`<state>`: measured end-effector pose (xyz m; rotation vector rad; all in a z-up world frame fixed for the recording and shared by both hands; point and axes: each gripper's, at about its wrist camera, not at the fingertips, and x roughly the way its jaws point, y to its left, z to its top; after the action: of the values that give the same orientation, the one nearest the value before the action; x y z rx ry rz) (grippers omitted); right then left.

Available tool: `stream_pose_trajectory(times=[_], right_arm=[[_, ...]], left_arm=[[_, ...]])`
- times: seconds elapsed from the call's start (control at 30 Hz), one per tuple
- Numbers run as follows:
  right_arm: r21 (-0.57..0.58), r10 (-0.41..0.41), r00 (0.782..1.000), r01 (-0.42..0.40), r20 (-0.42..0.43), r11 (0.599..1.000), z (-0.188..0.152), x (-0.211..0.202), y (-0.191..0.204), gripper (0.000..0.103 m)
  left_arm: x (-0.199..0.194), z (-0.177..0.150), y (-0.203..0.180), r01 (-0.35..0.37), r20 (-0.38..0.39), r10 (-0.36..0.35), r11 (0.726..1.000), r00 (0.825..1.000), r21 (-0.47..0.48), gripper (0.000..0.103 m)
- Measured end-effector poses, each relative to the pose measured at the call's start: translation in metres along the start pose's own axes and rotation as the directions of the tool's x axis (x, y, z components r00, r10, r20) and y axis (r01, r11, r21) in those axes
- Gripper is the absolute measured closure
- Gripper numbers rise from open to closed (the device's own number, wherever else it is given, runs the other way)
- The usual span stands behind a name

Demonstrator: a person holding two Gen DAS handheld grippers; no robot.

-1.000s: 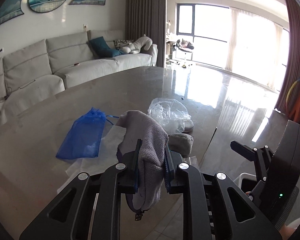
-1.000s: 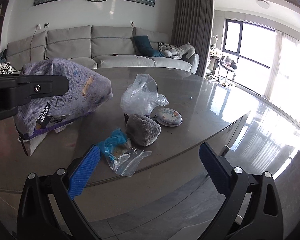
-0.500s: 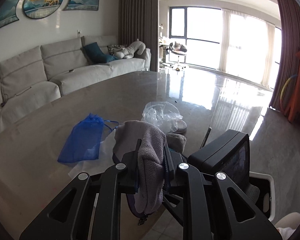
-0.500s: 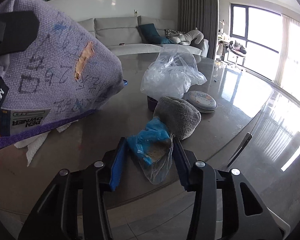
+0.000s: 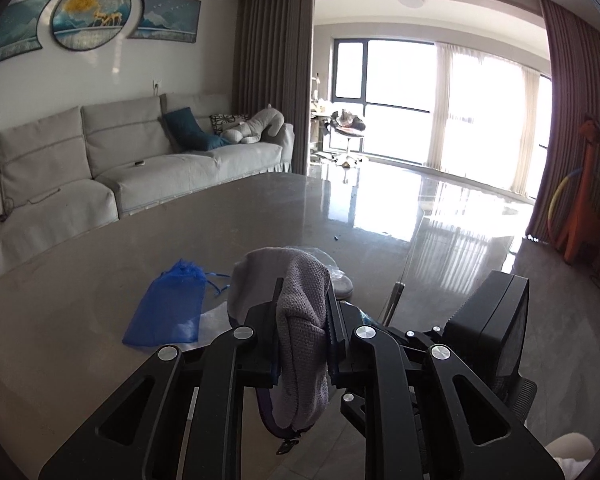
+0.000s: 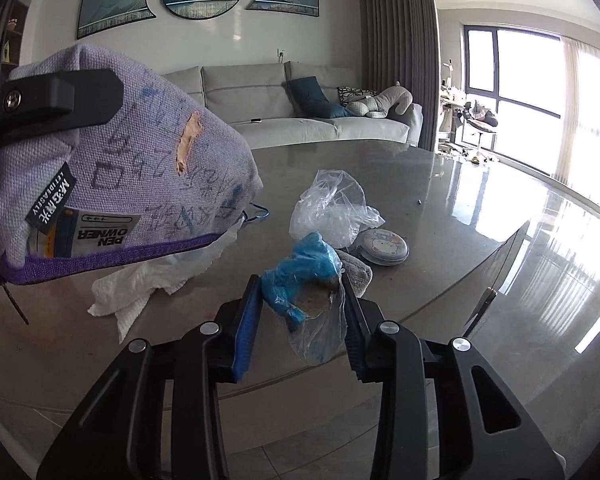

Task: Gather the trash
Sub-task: 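Carry both items to the trash bin and lower them inside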

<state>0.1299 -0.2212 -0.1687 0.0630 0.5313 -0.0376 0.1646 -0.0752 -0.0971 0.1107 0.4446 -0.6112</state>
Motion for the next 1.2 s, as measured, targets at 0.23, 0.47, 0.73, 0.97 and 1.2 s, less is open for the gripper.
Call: stream_pose_trajectory(times=[0.23,0.47,0.73,0.97,1.2], right_arm=[[0.004,-0.083,0.995,0.083,0.063,0.997,0.001,-0.052,-0.026,0.064],[0.005,-0.168,0.982,0.168,0.086,0.986,-0.010,-0.094,-0.058,0.064],[0.054,-0.259,0.963,0.256,0.078,0.965,-0.030,-0.119,-0.096,0.064],[0.085,-0.327,0.944,0.322,0.052,0.943,-0.053,-0.135,-0.116,0.064],[0.126,-0.409,0.913,0.407,-0.010,0.905,-0.089,-0.143,-0.137,0.064]], left_arm=[[0.007,-0.007,-0.027,0.062,-0.031,-0.061,0.997,0.998,0.038,0.087],[0.020,-0.015,-0.065,0.100,-0.061,-0.094,0.990,0.994,0.101,0.087],[0.029,-0.029,-0.111,0.180,-0.109,-0.164,0.970,0.980,0.162,0.087],[0.034,-0.045,-0.153,0.289,-0.170,-0.259,0.939,0.951,0.188,0.087],[0.050,-0.069,-0.195,0.406,-0.269,-0.353,0.897,0.896,0.175,0.087]])
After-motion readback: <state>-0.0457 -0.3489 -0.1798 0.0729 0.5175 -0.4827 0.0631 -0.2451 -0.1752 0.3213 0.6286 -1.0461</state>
